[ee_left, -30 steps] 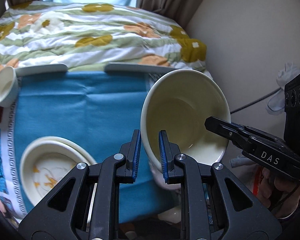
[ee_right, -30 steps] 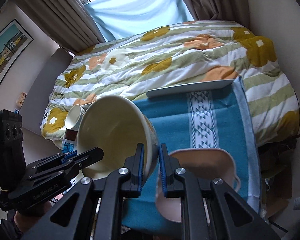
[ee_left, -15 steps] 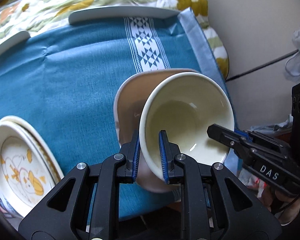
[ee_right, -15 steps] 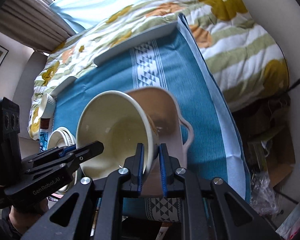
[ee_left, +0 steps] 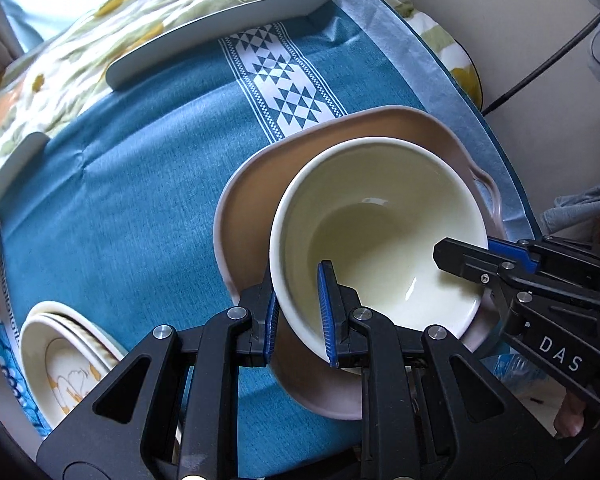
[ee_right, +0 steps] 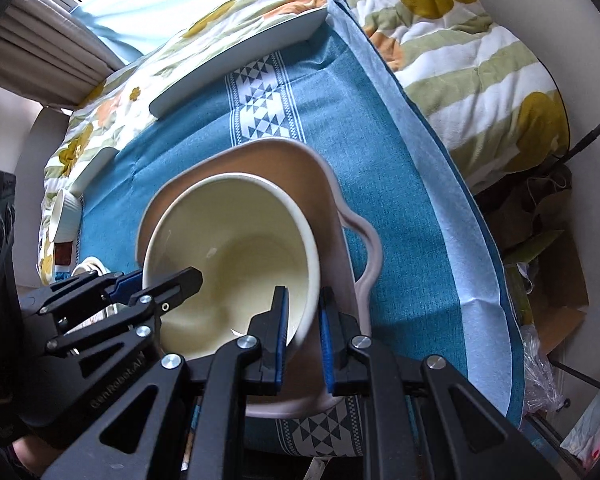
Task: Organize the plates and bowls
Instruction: 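Lower the cream bowl into the pink bowl and open both grippers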
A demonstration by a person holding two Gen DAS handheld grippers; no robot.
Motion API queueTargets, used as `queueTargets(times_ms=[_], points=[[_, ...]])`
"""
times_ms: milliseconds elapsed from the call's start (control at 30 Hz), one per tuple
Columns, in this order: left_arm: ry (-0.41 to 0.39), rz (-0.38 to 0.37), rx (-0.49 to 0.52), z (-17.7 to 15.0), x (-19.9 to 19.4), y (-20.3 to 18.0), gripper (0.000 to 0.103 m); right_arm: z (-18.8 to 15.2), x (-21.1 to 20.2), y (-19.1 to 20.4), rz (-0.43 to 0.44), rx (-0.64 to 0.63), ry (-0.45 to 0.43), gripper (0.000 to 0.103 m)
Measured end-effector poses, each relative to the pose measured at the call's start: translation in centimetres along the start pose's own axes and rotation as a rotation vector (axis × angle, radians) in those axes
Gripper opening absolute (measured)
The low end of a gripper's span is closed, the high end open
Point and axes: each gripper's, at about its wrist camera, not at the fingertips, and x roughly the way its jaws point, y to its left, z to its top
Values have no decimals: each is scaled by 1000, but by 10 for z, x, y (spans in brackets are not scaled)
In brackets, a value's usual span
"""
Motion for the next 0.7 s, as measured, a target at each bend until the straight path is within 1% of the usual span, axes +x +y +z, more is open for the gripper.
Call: queueTargets(times_ms=[100,267,333,433,567,700], points=[[5,2,11,2,-2,-3,16,0,-1,1,-3,6,7,13],[-43,79,49,3,-10,-8,16,0,-10,1,-3,14,-18,13],[-49,65,45,4,-12,-8,16,1,-13,1,-7,11,-23,14],[-49,71,45,5,-13,-8,16,1,-14,0,-4,11,-18,13],[-48,55,20,3,-17,-5,16,0,-20,-2,-4,13,-25,14],[-85,36,-22,2,-36,-1,16,-2,-38,2,-19,-27,-63,14]])
